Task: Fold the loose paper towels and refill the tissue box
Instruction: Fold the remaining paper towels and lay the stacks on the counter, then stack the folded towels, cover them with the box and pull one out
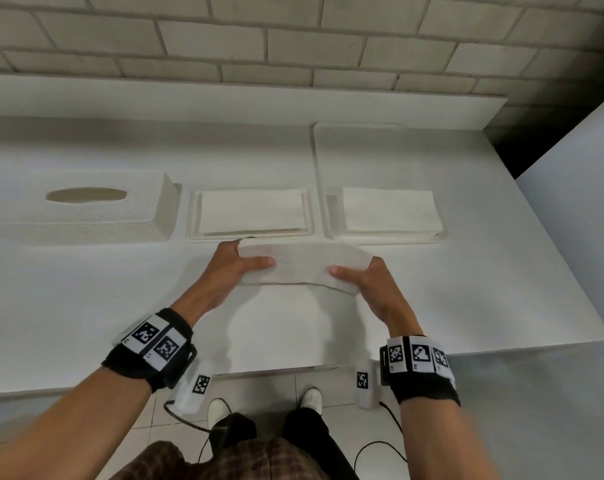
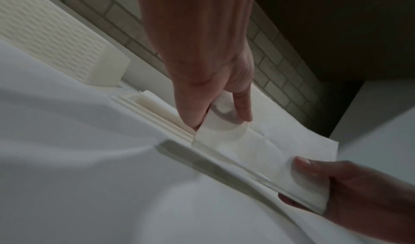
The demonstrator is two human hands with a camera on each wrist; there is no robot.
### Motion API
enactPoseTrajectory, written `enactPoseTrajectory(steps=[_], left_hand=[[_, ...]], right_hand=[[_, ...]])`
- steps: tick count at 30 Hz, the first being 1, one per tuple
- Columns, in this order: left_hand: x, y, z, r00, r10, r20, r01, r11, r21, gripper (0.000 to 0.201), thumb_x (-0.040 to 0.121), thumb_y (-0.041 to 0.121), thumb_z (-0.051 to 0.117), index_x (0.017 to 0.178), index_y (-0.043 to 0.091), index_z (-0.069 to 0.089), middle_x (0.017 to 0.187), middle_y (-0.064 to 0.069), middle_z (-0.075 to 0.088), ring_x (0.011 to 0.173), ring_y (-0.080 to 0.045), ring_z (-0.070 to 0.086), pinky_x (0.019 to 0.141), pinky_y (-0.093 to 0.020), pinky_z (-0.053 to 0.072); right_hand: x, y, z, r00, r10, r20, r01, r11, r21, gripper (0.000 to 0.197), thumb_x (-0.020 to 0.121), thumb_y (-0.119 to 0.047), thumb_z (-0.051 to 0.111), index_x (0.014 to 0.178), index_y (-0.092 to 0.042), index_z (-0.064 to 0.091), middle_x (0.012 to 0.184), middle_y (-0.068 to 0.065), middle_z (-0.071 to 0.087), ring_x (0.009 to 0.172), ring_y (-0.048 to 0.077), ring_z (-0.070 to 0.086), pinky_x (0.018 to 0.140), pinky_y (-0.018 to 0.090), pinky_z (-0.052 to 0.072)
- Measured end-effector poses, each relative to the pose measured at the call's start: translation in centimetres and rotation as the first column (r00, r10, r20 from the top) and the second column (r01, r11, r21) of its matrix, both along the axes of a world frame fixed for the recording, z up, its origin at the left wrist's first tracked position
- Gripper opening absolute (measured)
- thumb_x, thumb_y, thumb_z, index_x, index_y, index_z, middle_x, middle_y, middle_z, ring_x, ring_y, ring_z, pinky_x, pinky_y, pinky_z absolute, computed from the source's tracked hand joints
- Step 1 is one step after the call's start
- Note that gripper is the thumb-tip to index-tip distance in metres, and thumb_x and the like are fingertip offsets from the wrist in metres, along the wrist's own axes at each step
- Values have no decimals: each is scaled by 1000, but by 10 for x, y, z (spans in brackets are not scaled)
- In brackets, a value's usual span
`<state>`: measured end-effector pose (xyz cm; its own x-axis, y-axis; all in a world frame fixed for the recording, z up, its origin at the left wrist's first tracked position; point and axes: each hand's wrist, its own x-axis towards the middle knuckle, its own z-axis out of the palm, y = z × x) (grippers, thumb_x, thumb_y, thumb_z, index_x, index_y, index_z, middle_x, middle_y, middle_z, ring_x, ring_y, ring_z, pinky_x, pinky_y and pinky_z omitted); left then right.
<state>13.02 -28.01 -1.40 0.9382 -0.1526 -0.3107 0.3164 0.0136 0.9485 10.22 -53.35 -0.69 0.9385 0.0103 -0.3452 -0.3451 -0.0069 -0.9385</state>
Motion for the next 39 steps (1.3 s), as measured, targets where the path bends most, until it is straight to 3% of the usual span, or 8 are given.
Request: enactPoseTrajectory(steps=[3, 6, 11, 15, 19, 27, 33, 39], left_hand=[[-5, 3, 1, 998, 43, 55, -45, 999, 28, 26, 68, 9, 83, 90, 19, 73, 91, 7, 77, 92, -11, 71, 91, -26, 51], [-7, 7, -3, 996, 28, 86, -33, 998, 59, 30, 74, 1, 78, 88, 27, 74, 85, 15, 75, 86, -3, 69, 81, -14, 49], [-8, 13, -19, 999, -1, 32, -3, 992, 129, 34, 79, -3, 72, 87, 30, 72, 81, 12, 72, 83, -11, 66, 90, -34, 48], [-6, 14, -18, 998, -7, 63, -1, 992, 123, 33, 80, -7, 69, 91, 24, 68, 80, 17, 70, 81, -7, 63, 85, -29, 47], [-9, 13, -24, 999, -13, 37, 8, 991, 132, 32, 85, -5, 64, 97, 25, 63, 92, 0, 67, 93, -20, 61, 91, -38, 47], [-10, 18, -29, 998, 3, 67, -11, 993, 117, 41, 82, -14, 60, 96, 25, 61, 98, 2, 61, 92, -16, 54, 79, -26, 46], [-4, 21, -31, 997, 56, 58, -67, 978, 197, 18, 84, 22, 71, 90, 21, 54, 85, -5, 43, 81, -20, 45, 77, -30, 36], [27, 27, 6, 955, 254, 157, -274, 954, 123, 22, 80, -2, 71, 98, 8, 64, 90, -1, 70, 83, -17, 65, 82, -29, 53]], right_hand=[[-3, 3, -1, 999, -23, 34, 23, 1000, 17, 24, 79, -6, 76, 103, -5, 73, 95, 10, 76, 85, 20, 74, 74, 28, 57], [-5, 6, -10, 998, 6, 67, -6, 1000, 0, 30, 77, -3, 76, 106, -12, 72, 96, 7, 75, 85, 15, 71, 76, 21, 56], [-6, 6, -23, 998, 43, 56, -37, 994, -99, 22, 82, -3, 71, 102, -12, 71, 83, 0, 67, 70, 6, 60, 65, 17, 45], [-5, 6, -22, 995, 36, 93, -30, 997, -65, 23, 81, -2, 72, 100, -15, 71, 87, -2, 68, 79, 12, 62, 72, 19, 48], [-8, 8, -26, 996, 67, 65, -59, 991, -119, 22, 83, -5, 71, 103, -14, 69, 87, -1, 67, 77, 13, 61, 70, 20, 45], [-10, 1, -29, 996, 67, 65, -59, 990, -126, 28, 85, -2, 67, 110, -15, 66, 96, 2, 68, 86, 16, 62, 74, 21, 49], [-12, -2, -34, 998, 32, 59, -21, 983, -183, 22, 91, -4, 60, 113, -7, 63, 94, 2, 68, 87, 18, 62, 77, 25, 47], [33, 24, 6, 970, -183, 162, 203, 972, -117, 25, 87, 2, 63, 107, -12, 60, 101, 7, 71, 86, 16, 66, 75, 26, 52]])
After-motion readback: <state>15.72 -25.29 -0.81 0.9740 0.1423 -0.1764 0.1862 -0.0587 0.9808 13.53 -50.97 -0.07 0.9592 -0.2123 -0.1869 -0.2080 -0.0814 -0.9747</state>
